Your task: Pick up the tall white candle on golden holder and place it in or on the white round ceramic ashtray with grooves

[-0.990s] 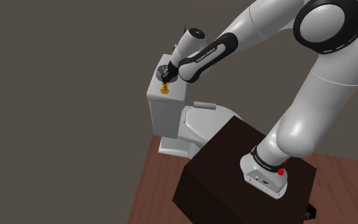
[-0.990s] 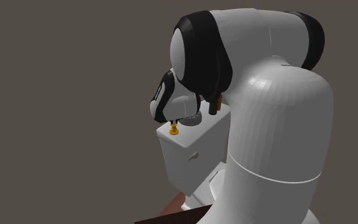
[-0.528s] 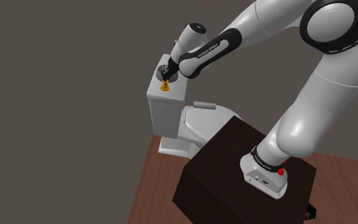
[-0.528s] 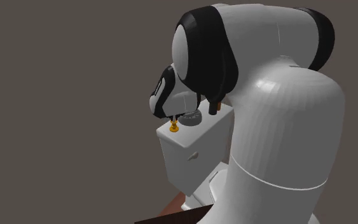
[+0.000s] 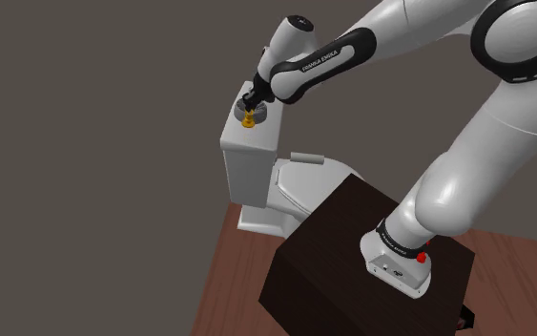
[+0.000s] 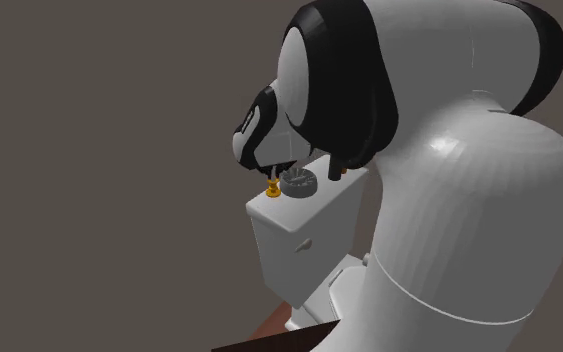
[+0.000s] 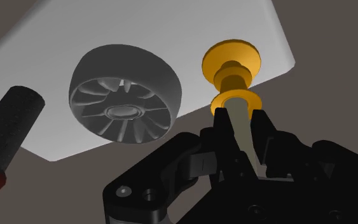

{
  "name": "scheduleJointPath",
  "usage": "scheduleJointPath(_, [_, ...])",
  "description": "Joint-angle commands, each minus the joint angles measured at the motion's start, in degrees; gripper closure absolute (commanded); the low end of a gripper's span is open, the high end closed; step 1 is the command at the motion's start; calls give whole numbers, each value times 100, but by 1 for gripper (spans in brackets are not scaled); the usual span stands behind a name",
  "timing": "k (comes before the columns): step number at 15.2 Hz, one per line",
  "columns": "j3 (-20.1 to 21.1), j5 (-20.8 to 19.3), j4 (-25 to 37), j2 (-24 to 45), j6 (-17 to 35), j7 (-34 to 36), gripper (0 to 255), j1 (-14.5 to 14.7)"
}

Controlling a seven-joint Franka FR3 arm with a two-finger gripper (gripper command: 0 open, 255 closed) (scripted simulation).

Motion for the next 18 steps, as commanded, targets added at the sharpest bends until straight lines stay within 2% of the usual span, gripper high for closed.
scheduleJointPath(1, [0, 19, 57, -96, -156, -25, 255, -4])
scheduleJointPath(11, [5, 52, 369, -482, -854, -62, 255, 1])
scheduleJointPath(18, [-278, 673, 1689, 516, -1184, -1159, 255, -380])
